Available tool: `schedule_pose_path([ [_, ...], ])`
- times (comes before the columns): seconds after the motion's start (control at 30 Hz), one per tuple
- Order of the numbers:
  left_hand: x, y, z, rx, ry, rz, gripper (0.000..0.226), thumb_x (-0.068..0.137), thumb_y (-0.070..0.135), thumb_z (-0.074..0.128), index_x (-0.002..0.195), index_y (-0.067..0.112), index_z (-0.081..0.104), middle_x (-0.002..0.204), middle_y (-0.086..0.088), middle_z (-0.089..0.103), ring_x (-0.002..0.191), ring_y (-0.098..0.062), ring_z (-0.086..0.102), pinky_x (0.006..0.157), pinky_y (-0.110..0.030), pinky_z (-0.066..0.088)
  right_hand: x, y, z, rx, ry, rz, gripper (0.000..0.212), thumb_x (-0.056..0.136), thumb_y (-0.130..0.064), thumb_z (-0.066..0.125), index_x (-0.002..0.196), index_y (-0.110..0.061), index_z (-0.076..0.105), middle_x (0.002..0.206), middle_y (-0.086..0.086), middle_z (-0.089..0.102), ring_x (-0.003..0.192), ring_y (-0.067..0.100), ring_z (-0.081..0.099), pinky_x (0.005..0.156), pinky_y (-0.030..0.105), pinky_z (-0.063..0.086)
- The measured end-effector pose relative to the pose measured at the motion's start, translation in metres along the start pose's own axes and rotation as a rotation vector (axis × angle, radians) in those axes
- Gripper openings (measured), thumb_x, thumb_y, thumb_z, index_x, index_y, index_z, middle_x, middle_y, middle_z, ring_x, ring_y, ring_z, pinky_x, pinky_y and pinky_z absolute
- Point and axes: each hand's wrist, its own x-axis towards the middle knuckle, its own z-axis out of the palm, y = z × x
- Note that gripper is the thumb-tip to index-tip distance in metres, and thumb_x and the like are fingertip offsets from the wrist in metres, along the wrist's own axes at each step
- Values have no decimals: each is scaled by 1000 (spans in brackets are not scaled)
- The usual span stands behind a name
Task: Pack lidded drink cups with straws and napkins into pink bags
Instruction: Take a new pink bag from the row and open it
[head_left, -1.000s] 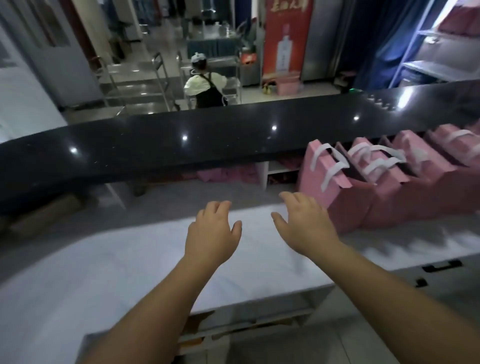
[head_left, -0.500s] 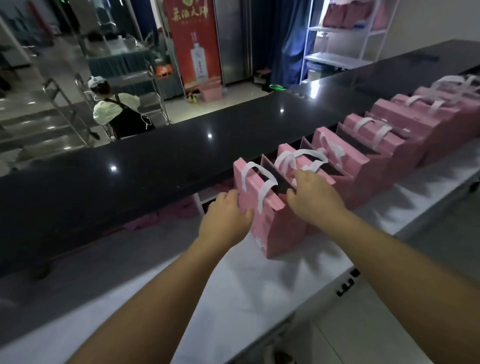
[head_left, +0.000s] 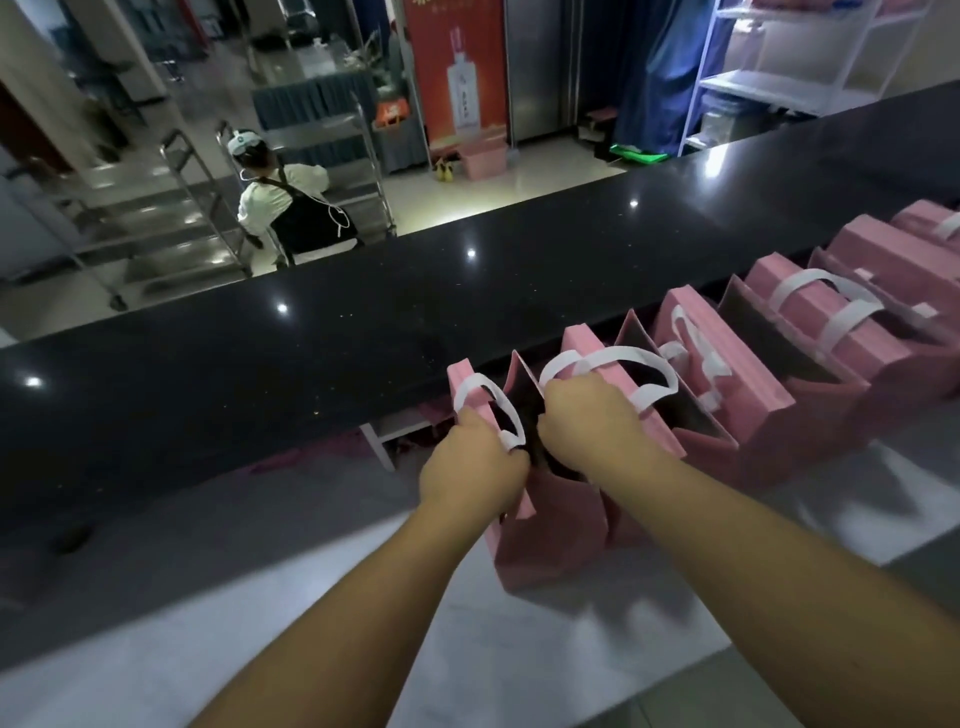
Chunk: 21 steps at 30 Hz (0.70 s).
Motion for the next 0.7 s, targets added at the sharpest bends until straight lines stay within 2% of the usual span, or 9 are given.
schedule_pose_path([
  [0.07, 2, 1, 1, 7, 25, -30, 67, 86, 46, 58, 139, 9, 39, 93, 0, 60, 80, -26, 62, 56, -32, 44, 7, 0, 5, -56, -11, -29, 32, 91, -19, 59, 66, -18, 39, 70, 3, 50, 73, 26, 51, 59, 34, 37],
  [0.17, 5, 9, 2, 29, 27, -66, 74, 87, 53, 64, 140, 8, 38, 107, -6, 65, 87, -27, 65, 59, -33, 44, 11, -2, 7, -133, -17, -92, 40, 87, -14, 62, 60, -19, 33, 59, 1, 36, 69, 25, 45, 61, 34, 37],
  [0.27, 7, 15, 3, 28, 24, -93, 75, 88, 42, 69, 144, 4, 36, 116, -12, 65, 97, -33, 67, 64, -36, 48, 13, -2, 7, -187, -8, -146, 43, 85, -10, 61, 60, -17, 27, 72, 4, 58, 80, 28, 58, 66, 34, 36],
  [0.33, 6, 14, 2, 13, 31, -109, 67, 90, 34, 68, 141, 4, 38, 111, -12, 66, 94, -34, 67, 63, -35, 48, 14, 1, 9, -207, -6, -184, 45, 84, -10, 61, 61, -17, 24, 82, 7, 66, 90, 29, 62, 69, 35, 34],
  [0.37, 4, 12, 1, 4, 42, -116, 59, 91, 31, 66, 138, 5, 42, 105, -10, 65, 90, -33, 66, 61, -34, 47, 15, 2, 9, -215, -11, -194, 45, 85, -10, 61, 61, -18, 24, 80, 7, 64, 91, 29, 62, 70, 35, 34],
  [0.43, 1, 8, -3, -26, 70, -136, 40, 94, 26, 60, 128, 6, 51, 94, -5, 63, 81, -28, 65, 58, -34, 49, 14, 2, 9, -226, -21, -191, 42, 85, -10, 63, 61, -15, 29, 66, 4, 47, 85, 28, 59, 68, 35, 36],
  [0.5, -2, 1, -10, -100, 81, -152, 26, 97, 21, 54, 119, 8, 59, 93, -6, 66, 78, -26, 65, 62, -35, 55, 13, 0, 5, -218, -35, -178, 35, 87, -12, 64, 64, -13, 38, 60, 3, 33, 73, 25, 52, 65, 34, 41],
  [0.6, -9, -17, -20, -239, 92, -181, 22, 98, 14, 49, 113, 11, 66, 99, -10, 70, 81, -27, 66, 66, -36, 57, 9, -7, -3, -175, -27, -158, 31, 89, -12, 65, 65, -15, 45, 61, 2, 37, 65, 22, 49, 60, 32, 46],
  [0.7, -24, -44, -30, -364, 131, -224, 24, 101, 15, 47, 111, 12, 69, 94, -10, 70, 79, -27, 65, 58, -32, 51, 2, -26, -12, -68, -56, -115, 25, 86, -8, 66, 71, -17, 48, 75, 4, 47, 67, 23, 48, 58, 33, 45],
])
